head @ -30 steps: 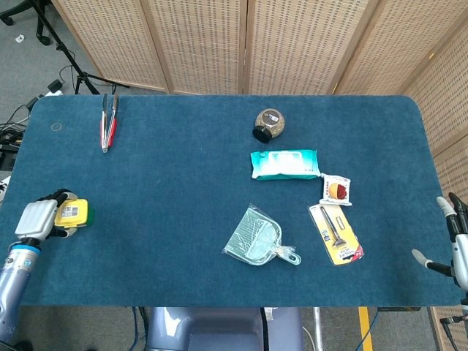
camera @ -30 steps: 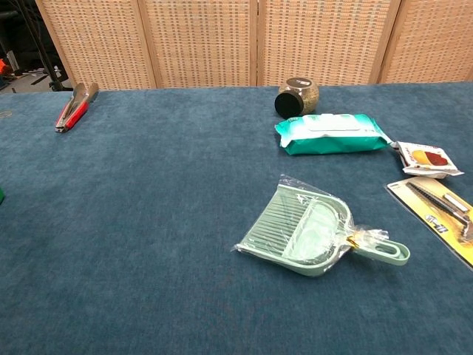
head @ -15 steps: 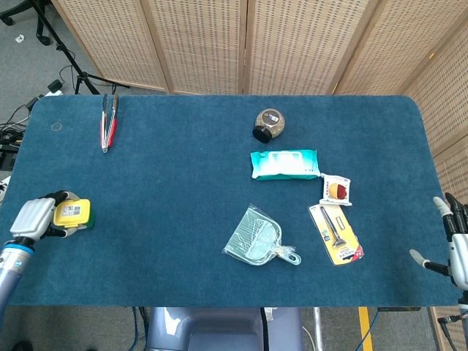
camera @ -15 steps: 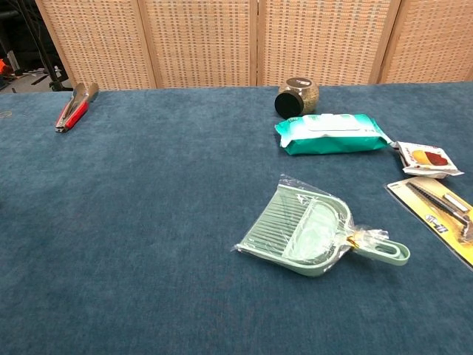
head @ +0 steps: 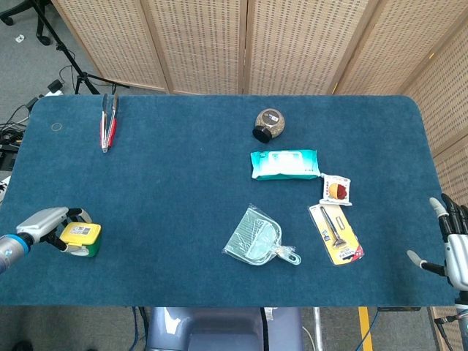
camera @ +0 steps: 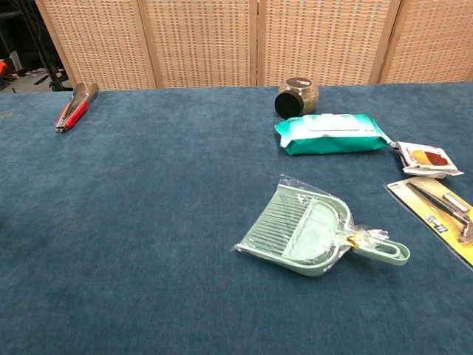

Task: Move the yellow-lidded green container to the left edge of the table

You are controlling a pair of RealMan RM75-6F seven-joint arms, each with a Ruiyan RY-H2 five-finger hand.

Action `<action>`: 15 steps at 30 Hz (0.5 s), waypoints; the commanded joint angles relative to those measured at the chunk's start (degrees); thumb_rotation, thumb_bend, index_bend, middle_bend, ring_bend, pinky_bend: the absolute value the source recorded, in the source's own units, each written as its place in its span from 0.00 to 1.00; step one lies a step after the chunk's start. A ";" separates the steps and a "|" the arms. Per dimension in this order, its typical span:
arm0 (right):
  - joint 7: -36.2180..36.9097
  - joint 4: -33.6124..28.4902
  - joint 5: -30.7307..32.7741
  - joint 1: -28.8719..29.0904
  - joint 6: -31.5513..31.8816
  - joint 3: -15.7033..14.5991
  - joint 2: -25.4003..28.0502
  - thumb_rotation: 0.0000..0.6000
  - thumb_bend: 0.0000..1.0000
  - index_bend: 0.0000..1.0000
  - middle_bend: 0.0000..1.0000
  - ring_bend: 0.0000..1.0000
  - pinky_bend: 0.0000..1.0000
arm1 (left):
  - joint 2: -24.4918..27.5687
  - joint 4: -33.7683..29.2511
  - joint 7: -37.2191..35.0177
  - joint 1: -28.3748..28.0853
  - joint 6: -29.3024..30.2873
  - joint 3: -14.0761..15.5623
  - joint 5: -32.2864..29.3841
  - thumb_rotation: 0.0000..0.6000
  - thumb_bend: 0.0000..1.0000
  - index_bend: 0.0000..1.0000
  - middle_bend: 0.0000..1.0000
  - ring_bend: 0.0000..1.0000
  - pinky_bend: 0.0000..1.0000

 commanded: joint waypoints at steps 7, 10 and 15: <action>0.27 -0.15 0.04 -0.12 0.15 0.04 0.16 1.00 0.00 0.00 0.00 0.00 0.00 | -4.02 4.93 2.67 2.35 6.47 -2.47 -6.72 1.00 0.30 0.00 0.00 0.00 0.00; 0.47 -0.17 0.09 -0.15 0.18 0.09 0.25 1.00 0.00 0.00 0.00 0.00 0.00 | -3.90 5.46 2.56 4.11 11.62 -3.05 -6.29 1.00 0.28 0.00 0.00 0.00 0.00; 0.59 -0.19 -0.01 -0.12 0.13 0.05 0.33 1.00 0.00 0.00 0.00 0.00 0.00 | -3.34 5.63 2.94 5.79 15.79 -2.32 -4.82 1.00 0.28 0.00 0.00 0.00 0.00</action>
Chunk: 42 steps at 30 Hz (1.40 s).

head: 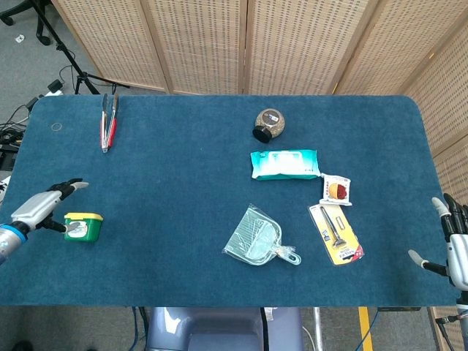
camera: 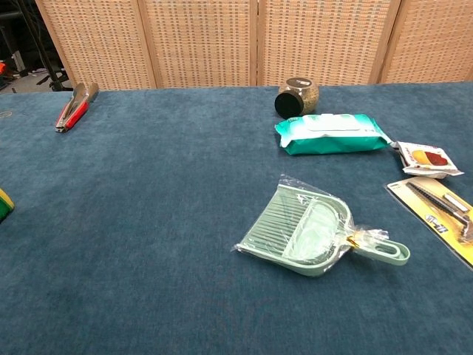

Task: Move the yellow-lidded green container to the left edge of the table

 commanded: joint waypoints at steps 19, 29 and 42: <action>2.66 -0.11 -0.98 -0.38 0.62 -0.22 1.03 1.00 0.00 0.00 0.00 0.00 0.00 | -10.86 0.93 24.68 14.32 15.54 -1.88 -8.61 1.00 0.11 0.00 0.00 0.00 0.00; 4.00 0.22 -0.64 -0.23 0.08 -0.10 1.46 1.00 0.00 0.00 0.00 0.00 0.00 | -14.77 0.63 31.51 13.84 12.43 -5.15 -14.75 1.00 0.13 0.00 0.00 0.00 0.01; 3.70 0.27 -0.27 0.01 -0.41 -0.04 1.32 1.00 0.00 0.00 0.00 0.00 0.00 | -16.61 0.55 35.90 13.81 13.31 -7.73 -17.14 1.00 0.31 0.54 0.38 0.32 0.29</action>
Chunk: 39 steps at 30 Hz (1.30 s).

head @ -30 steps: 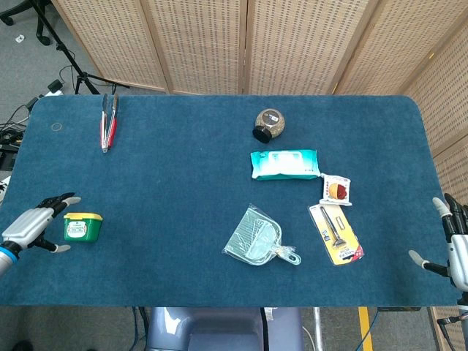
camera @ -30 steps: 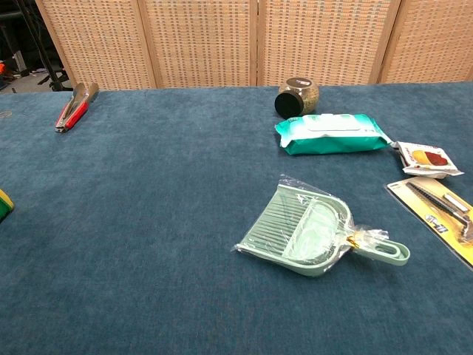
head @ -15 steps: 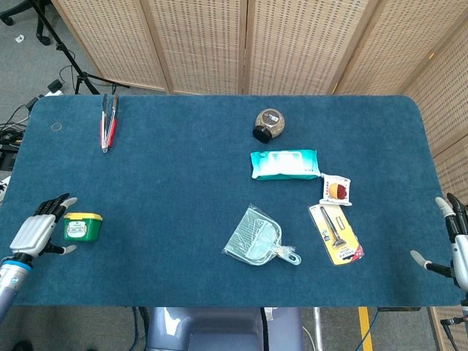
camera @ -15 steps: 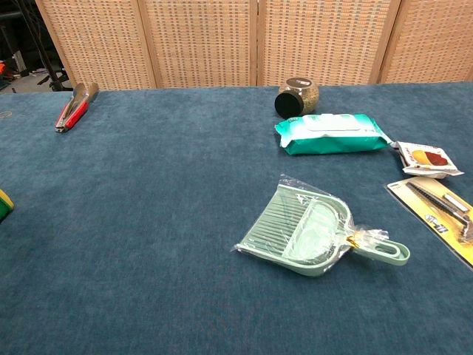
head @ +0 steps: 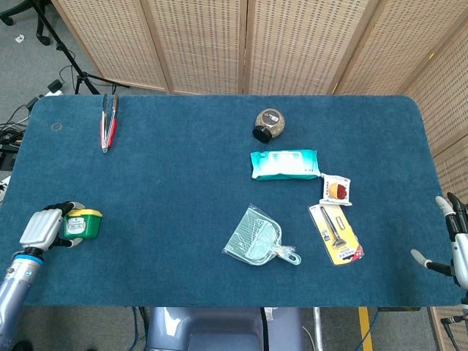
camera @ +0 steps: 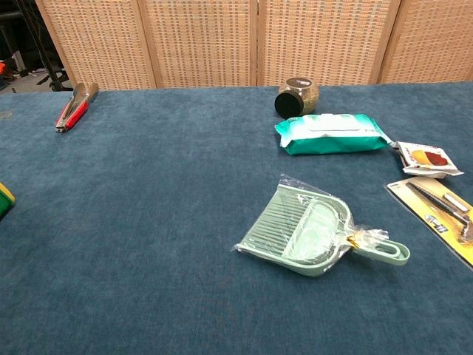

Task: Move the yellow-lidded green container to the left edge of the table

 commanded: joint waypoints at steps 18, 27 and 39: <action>-2.06 -0.27 0.02 0.47 -0.77 -0.30 -0.75 1.00 0.00 0.00 0.00 0.00 0.00 | 27.53 -15.24 -22.78 -13.91 -25.46 7.66 16.19 1.00 0.52 0.55 0.38 0.33 0.29; -3.48 -0.56 0.05 0.64 -0.89 -0.41 -1.24 1.00 0.00 0.00 0.00 0.00 0.00 | 25.41 -12.71 -29.73 -22.91 -41.31 10.33 17.25 1.00 0.57 0.55 0.38 0.33 0.29; -2.95 -0.43 0.35 0.63 -0.95 -0.29 -1.06 1.00 0.00 0.00 0.00 0.00 0.00 | 19.95 -7.38 -26.45 -18.33 -29.59 7.22 11.61 1.00 0.33 0.00 0.00 0.00 0.00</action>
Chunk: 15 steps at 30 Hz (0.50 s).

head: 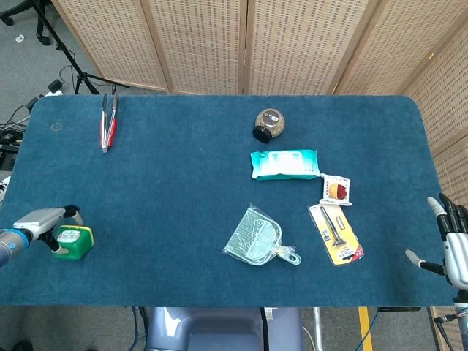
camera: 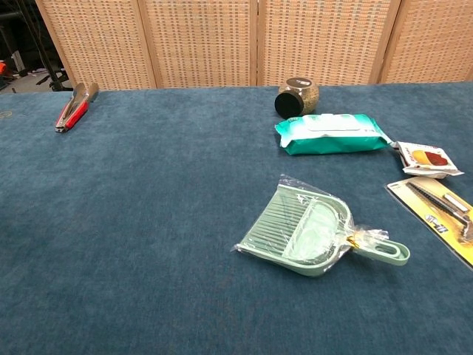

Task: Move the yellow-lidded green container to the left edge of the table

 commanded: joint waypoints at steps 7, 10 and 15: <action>0.16 -0.12 -0.07 -0.09 0.20 0.00 0.11 1.00 0.00 0.00 0.00 0.00 0.00 | 0.71 -0.41 -0.29 5.12 13.84 -3.28 -1.75 1.00 0.33 0.00 0.00 0.00 0.00; 0.22 -0.21 -0.23 -0.14 0.35 -0.03 0.17 1.00 0.00 0.00 0.00 0.00 0.00 | 2.90 -1.56 -1.36 7.59 20.04 -3.45 -0.50 1.00 0.32 0.00 0.00 0.00 0.00; -0.02 -0.06 -0.45 -0.15 0.59 -0.05 -0.01 1.00 0.00 0.00 0.00 0.00 0.00 | -1.03 -1.59 11.57 16.86 37.74 -6.75 -6.49 1.00 0.14 0.00 0.00 0.00 0.00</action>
